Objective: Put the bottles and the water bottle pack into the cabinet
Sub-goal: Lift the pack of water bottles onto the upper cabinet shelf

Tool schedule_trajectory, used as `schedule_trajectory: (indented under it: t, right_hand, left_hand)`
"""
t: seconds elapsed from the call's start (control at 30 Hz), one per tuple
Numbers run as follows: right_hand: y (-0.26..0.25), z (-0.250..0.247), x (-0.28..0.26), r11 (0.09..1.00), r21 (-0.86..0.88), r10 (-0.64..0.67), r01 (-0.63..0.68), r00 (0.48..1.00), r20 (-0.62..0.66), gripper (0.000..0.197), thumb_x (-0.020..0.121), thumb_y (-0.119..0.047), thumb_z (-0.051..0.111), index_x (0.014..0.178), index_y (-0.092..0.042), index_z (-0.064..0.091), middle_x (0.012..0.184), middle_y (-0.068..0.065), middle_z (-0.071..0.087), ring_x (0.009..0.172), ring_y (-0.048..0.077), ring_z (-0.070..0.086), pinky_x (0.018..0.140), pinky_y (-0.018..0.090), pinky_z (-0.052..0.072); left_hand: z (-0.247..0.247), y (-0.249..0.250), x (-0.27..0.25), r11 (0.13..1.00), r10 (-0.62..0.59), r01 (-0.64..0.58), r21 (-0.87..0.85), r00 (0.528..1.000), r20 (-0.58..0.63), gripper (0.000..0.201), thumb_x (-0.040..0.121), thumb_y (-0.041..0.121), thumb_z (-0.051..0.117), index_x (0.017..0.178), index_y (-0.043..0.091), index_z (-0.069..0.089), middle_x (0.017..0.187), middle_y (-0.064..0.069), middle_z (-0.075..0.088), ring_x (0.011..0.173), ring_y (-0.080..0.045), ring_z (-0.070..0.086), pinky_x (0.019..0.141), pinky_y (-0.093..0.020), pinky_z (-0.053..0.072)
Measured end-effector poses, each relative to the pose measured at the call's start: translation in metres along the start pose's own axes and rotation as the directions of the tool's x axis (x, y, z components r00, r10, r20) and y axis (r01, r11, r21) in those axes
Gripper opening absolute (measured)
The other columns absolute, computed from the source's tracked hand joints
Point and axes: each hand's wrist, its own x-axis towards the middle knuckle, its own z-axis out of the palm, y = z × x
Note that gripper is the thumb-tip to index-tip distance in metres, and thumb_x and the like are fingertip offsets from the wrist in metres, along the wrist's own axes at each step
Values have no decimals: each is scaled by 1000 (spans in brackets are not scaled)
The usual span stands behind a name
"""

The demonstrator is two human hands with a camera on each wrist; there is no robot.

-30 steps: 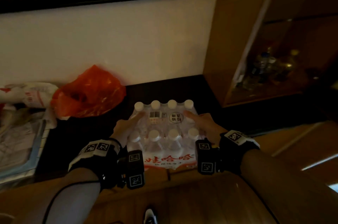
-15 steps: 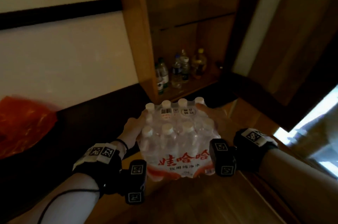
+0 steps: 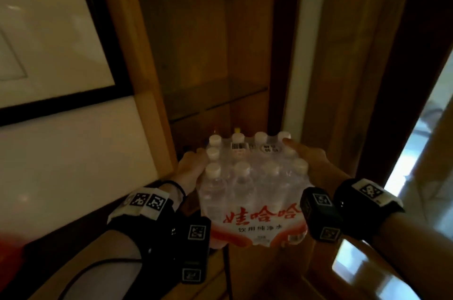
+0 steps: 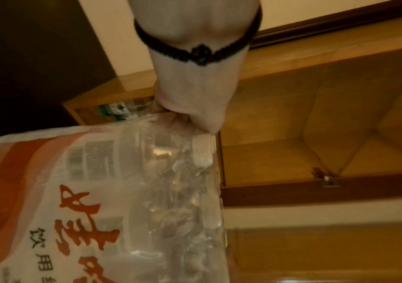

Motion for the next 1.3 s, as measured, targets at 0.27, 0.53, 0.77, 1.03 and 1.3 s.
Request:
schedule_trajectory:
  t: [0.27,0.53,0.77,1.03,1.3]
  right_hand:
    - [-97,-4,4,975,121,-189,185,982,20,74,58,-55,82,115,-10,65,104,12,74,89,32,73,82,52,58]
    - [-184,-21,34,897,312,-402,312,869,288,54,94,-36,55,140,-9,46,142,7,51,94,12,61,72,22,54]
    - [-272,-10,104,867,319,-485,383,797,360,53,78,-47,72,122,-19,66,128,9,66,117,25,62,94,37,54]
    - [-320,48,162,891,290,-445,348,796,410,55,72,-33,81,119,-8,66,116,17,70,109,31,67,97,46,53]
    - [-339,103,220,936,261,-344,237,772,534,36,81,-34,73,108,-11,70,106,12,73,93,25,71,78,36,58]
  left_hand:
    - [-22,108,14,973,228,-227,-50,973,22,32,96,28,45,69,12,48,69,-5,48,58,-22,43,55,-30,34]
    - [-21,207,15,899,406,-418,-134,908,-106,24,86,24,59,64,14,59,79,-10,66,73,-28,63,69,-38,51]
    - [-16,268,36,846,445,-500,-186,853,-271,17,89,22,58,76,10,61,80,-11,65,70,-26,62,68,-37,50]
    - [-37,285,108,826,408,-536,-175,783,-468,22,78,22,57,82,3,65,96,-21,67,87,-35,65,78,-47,53]
    - [-49,293,174,840,367,-517,-165,765,-529,26,86,15,59,62,7,62,68,-14,61,79,-30,60,74,-44,46]
